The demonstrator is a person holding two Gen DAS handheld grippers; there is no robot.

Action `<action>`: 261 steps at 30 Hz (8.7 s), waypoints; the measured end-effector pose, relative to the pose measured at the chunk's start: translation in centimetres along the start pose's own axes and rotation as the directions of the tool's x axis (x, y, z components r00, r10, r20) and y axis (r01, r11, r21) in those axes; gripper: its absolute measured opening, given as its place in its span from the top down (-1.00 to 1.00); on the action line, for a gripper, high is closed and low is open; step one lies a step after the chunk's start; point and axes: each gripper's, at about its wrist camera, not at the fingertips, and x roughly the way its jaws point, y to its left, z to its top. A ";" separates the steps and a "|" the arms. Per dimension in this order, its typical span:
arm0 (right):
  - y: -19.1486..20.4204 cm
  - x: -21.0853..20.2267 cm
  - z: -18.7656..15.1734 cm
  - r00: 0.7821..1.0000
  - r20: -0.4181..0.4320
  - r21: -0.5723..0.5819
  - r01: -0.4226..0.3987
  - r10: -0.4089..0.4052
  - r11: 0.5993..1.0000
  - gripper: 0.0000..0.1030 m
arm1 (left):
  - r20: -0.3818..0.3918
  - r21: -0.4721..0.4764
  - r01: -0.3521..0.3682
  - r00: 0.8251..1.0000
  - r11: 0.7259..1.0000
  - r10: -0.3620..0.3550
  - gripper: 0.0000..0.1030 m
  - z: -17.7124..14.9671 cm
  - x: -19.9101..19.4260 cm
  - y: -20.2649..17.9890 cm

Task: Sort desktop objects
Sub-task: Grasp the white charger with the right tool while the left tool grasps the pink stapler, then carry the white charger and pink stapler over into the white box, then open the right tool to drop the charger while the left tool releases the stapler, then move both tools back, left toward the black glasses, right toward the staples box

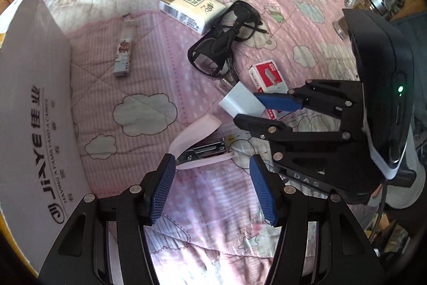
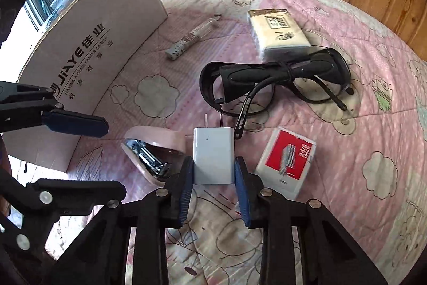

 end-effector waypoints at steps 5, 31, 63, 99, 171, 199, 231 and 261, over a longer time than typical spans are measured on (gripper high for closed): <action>-2.7 -0.9 -1.4 1.000 -0.009 0.068 -0.010 0.011 0.998 0.39 | 0.020 0.069 -0.047 0.999 0.996 0.046 -0.18 0.5 1.6 -0.3; -3.8 -0.8 -1.9 0.996 0.074 0.140 -0.056 0.045 0.989 0.37 | 0.003 0.086 -0.113 0.994 0.990 0.113 -0.25 -0.6 3.9 -1.6; 3.2 -9.4 -4.2 0.988 0.126 0.163 -0.114 0.094 0.980 0.38 | 0.239 -0.139 0.007 0.971 0.990 0.026 -0.23 -7.1 -10.0 -1.7; 16.4 -14.6 3.1 0.973 0.179 -0.223 -0.106 0.147 0.969 0.38 | 0.433 -0.523 0.054 0.876 0.851 0.211 -0.23 -14.7 -21.5 10.2; 23.0 -0.2 17.4 0.997 -0.045 -0.491 -0.077 0.063 0.868 0.39 | 0.174 -0.692 0.006 0.972 0.722 0.158 -0.23 -12.4 -13.4 19.9; 22.7 5.3 19.5 0.987 -0.157 -0.544 -0.059 -0.032 0.837 0.39 | 0.093 -0.694 -0.009 0.990 0.720 0.103 -0.24 -11.6 -10.5 20.4; 22.6 3.1 18.6 0.986 -0.166 -0.497 -0.101 0.020 0.862 0.12 | 0.100 -0.703 -0.006 0.989 0.711 0.108 -0.28 -13.1 -12.5 19.8; 22.4 -8.9 12.1 0.977 0.084 -0.372 -0.153 0.197 0.916 0.02 | 0.315 -0.578 0.005 0.924 0.816 0.218 -0.28 -14.1 -21.0 13.4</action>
